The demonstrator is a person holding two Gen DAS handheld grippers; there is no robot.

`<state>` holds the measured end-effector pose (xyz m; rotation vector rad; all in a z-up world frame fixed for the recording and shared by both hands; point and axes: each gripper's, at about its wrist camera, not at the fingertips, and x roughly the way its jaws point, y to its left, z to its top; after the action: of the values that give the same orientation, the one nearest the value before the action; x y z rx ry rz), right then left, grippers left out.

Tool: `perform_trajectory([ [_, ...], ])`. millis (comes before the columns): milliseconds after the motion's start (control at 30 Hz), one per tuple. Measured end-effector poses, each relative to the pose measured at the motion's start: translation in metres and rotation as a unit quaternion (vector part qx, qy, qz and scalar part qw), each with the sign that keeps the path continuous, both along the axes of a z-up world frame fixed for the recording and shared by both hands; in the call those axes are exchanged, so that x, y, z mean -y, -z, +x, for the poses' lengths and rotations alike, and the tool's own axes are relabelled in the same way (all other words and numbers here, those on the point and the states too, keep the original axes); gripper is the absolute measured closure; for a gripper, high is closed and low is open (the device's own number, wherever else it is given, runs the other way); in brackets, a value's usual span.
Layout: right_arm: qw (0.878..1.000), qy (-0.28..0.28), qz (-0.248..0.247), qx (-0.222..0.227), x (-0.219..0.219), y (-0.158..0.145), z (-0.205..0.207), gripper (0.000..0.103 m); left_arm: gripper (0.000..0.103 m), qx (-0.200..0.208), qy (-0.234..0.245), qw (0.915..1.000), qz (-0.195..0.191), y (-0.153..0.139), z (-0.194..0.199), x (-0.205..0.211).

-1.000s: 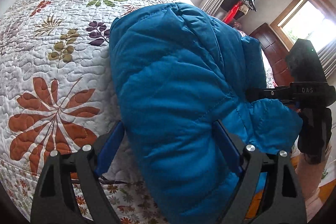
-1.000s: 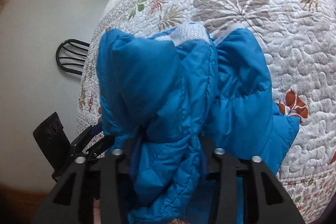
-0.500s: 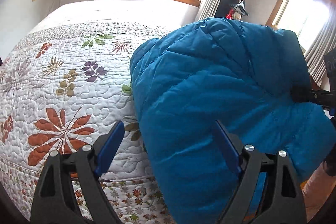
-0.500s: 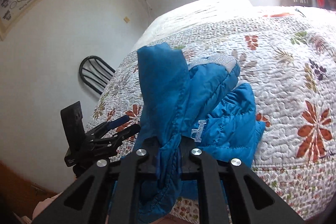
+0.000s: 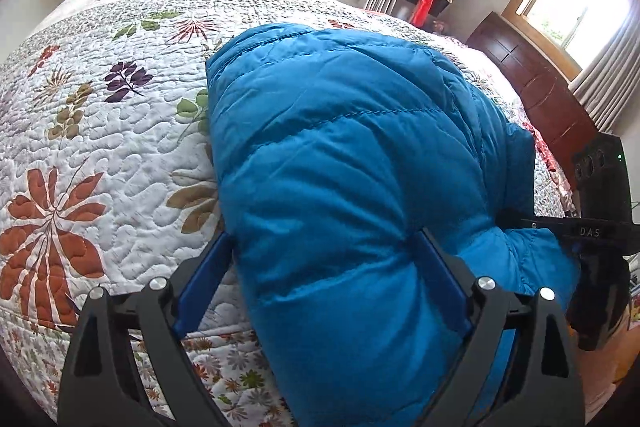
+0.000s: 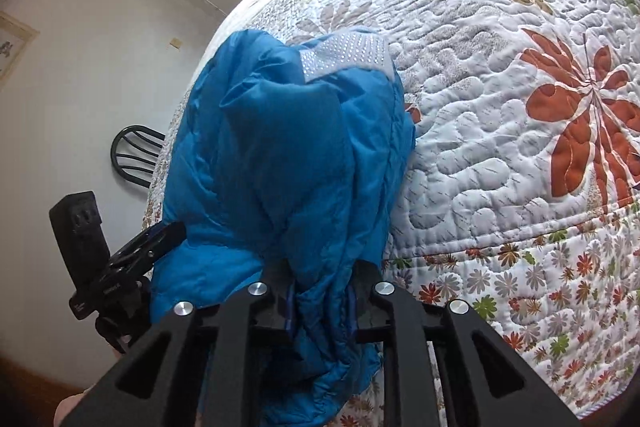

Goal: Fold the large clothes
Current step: 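Fold the end onto the bundle with the right tool and press it flat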

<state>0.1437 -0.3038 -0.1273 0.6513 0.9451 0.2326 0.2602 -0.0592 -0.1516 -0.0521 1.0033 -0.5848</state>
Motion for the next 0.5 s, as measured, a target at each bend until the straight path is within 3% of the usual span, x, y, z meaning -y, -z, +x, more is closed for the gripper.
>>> perform_trajectory([
  [100,1.000,-0.005,0.004,0.006,0.005,-0.009,-0.006,0.073,0.014,-0.014,-0.006,0.9998,-0.013,-0.009,-0.001,-0.011],
  [167,0.999,0.010,-0.034,0.021,0.005,-0.026,-0.019,0.067,0.017,0.012,-0.018,0.9998,-0.003,-0.022,-0.012,-0.018],
  [267,0.994,0.027,-0.094,0.057,-0.003,-0.060,-0.045,0.066,0.017,0.038,-0.014,0.9992,-0.007,-0.041,-0.035,-0.023],
  [400,0.987,-0.029,-0.113,0.114,-0.040,-0.101,-0.064,0.067,0.015,0.055,-0.004,0.9985,-0.002,-0.057,-0.057,-0.016],
  [500,0.983,-0.070,-0.139,0.098,-0.072,-0.102,-0.052,0.067,0.015,0.058,0.005,0.9983,0.011,-0.057,-0.066,-0.003],
])
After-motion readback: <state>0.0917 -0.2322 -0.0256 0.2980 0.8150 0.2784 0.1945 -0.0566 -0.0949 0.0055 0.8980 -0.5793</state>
